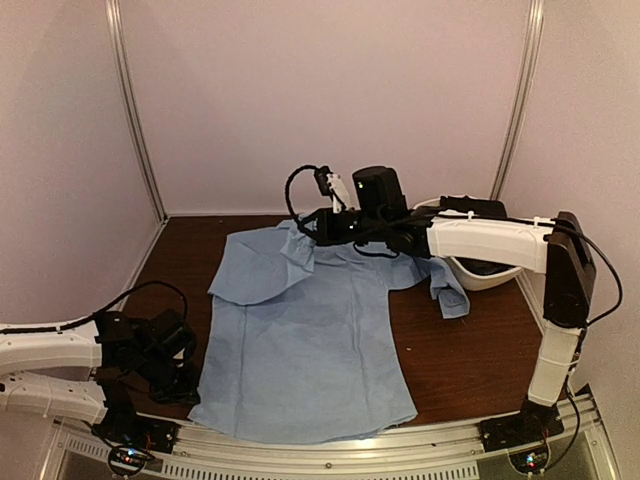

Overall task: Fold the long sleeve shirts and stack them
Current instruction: Pick up the flattened shirt from the center of the board.

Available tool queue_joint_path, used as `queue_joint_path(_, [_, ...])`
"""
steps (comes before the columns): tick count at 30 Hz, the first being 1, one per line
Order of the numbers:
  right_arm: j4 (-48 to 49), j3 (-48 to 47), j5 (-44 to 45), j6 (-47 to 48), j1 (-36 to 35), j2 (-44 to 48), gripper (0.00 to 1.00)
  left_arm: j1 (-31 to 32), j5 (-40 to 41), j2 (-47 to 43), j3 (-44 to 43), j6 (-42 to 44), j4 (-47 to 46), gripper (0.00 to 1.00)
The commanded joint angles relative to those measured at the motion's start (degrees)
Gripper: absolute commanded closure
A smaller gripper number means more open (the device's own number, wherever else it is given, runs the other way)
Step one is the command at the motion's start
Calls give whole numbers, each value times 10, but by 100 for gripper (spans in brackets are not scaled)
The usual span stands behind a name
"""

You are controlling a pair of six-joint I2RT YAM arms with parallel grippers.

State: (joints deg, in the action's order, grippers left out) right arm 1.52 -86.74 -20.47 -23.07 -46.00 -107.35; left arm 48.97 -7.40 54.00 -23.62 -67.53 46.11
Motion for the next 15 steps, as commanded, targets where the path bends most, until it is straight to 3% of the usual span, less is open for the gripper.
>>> queue_joint_path(1, [-36,-54,40,42,-1,-14,100,2,17,-10,-34,21,16,100])
queue_joint_path(8, [-74,-140,88,108,27,-32,100,2,6,4,-96,114,-20,100])
queue_joint_path(15, [-86,-175,89,125,73,-39,100,19,-47,86,-158,217,-76,100])
